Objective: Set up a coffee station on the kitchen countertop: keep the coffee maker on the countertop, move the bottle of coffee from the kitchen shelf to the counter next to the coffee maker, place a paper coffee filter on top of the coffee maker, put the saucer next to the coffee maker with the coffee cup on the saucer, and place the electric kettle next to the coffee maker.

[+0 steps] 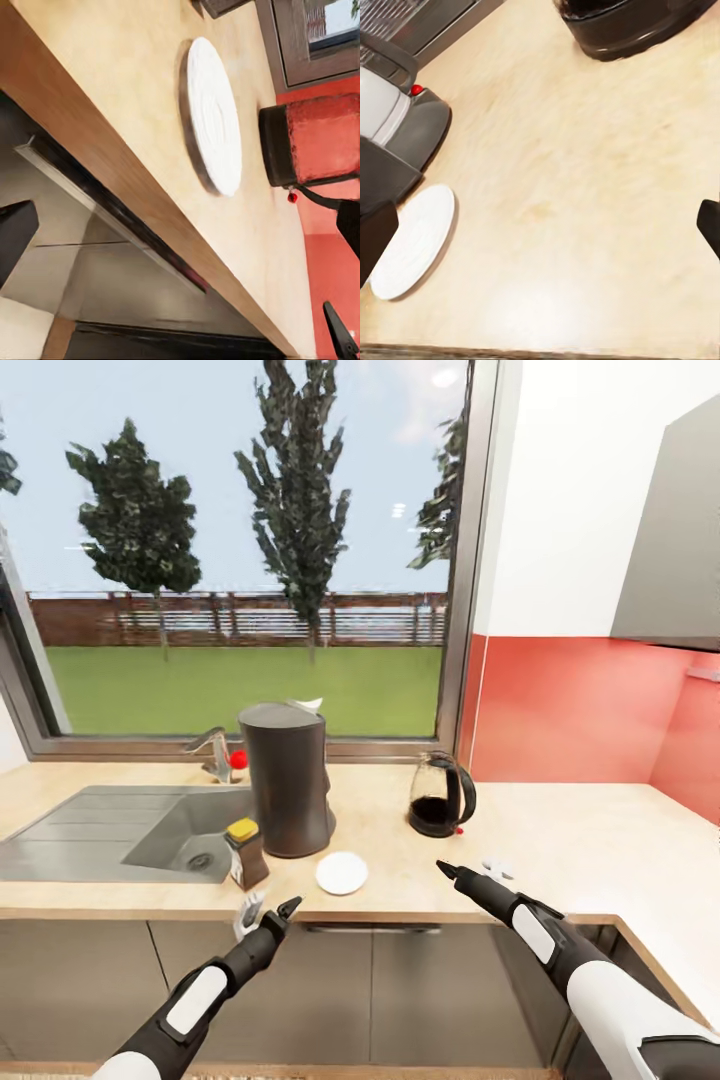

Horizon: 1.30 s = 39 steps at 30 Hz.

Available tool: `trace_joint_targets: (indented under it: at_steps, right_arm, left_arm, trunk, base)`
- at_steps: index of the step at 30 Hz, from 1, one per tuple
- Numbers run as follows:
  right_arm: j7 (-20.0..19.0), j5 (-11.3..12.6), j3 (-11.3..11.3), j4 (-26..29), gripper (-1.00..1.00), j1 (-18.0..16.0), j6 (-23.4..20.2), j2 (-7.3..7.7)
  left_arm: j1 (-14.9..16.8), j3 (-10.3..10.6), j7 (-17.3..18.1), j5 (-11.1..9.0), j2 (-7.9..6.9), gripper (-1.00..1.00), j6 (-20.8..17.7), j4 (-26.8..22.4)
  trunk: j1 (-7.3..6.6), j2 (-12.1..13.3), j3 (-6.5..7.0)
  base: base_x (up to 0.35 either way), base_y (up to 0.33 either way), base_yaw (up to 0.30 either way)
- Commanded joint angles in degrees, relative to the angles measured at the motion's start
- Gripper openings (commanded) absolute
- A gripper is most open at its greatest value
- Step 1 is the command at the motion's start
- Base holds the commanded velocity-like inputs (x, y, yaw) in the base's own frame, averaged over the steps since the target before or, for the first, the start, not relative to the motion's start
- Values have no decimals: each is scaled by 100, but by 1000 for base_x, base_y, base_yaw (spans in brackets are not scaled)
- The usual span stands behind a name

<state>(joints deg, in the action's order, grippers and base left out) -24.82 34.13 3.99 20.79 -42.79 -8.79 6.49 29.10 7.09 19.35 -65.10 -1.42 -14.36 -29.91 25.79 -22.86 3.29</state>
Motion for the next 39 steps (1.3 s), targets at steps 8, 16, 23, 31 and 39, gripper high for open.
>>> trace_joint_targets:
  at_steps: [8,16,23,31,39]
  right_arm:
    - [3,58,41,9,100,-1,-26,6]
    - [-1,58,41,12,100,-1,-19,10]
    - [-25,18,71,42,100,-1,4,0]
    - [0,-443,90,42,100,-1,1461,152]
    - [5,-487,82,3,100,1,1661,235]
  left_arm:
    - [-412,193,181,192,98,100,-14,27]
    - [-1605,504,782,1359,77,100,1458,421]
    - [-1750,550,411,2799,18,100,2650,1956]
    - [-1764,606,-1329,4283,-260,100,2692,2267]
    - [-1960,596,-1647,4447,-227,100,2703,2342]
  trunk:
    - [0,-5,-3]
    - [0,-5,-3]
    - [0,-5,-3]
    - [0,-5,-3]
    - [0,-5,-3]
  base:
    - [-112,94,0]
    - [-3,2,0]
    - [0,0,0]
    - [0,0,0]
    - [21,0,0]
